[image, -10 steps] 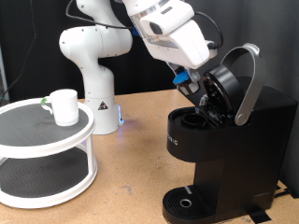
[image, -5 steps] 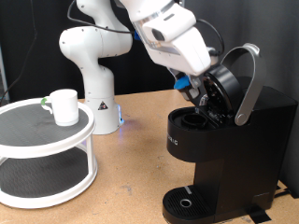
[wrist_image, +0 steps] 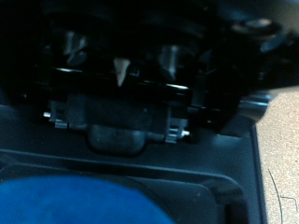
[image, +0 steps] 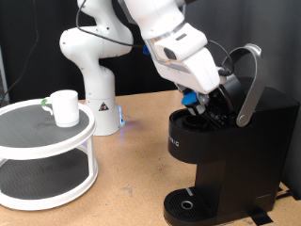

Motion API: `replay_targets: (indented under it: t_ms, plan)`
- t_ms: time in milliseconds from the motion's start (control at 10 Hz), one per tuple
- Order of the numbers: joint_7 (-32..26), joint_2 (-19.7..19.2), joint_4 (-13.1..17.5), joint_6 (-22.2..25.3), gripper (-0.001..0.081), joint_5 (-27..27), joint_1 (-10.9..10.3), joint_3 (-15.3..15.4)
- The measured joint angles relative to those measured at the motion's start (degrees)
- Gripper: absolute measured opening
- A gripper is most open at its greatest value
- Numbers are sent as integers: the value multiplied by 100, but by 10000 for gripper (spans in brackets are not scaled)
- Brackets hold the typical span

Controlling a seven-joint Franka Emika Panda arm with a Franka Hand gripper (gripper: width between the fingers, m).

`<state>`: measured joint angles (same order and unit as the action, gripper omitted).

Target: Make a cup of coffee with the keurig machine

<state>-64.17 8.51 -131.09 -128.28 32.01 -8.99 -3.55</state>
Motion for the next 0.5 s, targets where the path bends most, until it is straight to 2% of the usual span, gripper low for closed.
replay_targets:
  t_ms: [500]
  plan:
    - [-1,-105,-180,-298,467,1,-2,125]
